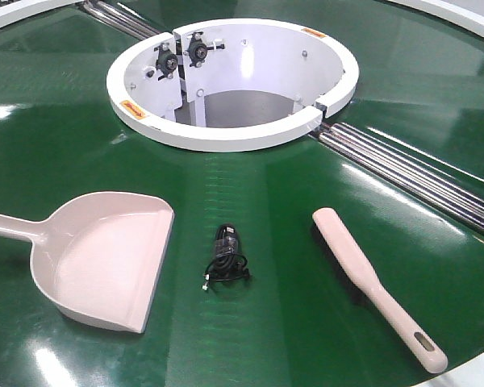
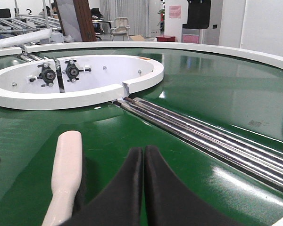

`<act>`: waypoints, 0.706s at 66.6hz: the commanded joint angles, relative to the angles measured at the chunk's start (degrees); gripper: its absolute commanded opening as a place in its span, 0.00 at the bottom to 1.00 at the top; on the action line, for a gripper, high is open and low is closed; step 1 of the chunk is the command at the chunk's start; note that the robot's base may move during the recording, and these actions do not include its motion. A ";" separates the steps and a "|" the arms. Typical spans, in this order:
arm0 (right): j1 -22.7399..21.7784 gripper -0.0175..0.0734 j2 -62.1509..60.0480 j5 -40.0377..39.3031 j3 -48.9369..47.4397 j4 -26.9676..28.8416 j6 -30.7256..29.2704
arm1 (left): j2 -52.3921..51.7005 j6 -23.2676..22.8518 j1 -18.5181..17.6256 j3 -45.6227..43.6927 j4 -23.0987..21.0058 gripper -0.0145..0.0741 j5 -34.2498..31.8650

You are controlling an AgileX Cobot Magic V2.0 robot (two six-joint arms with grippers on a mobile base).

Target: Clean and inspect green conveyor with broom and dustpan

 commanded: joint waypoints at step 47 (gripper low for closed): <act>-0.33 0.18 -1.05 -4.09 0.74 -0.14 0.20 | 36.90 49.25 -0.63 -18.74 5.44 0.75 9.03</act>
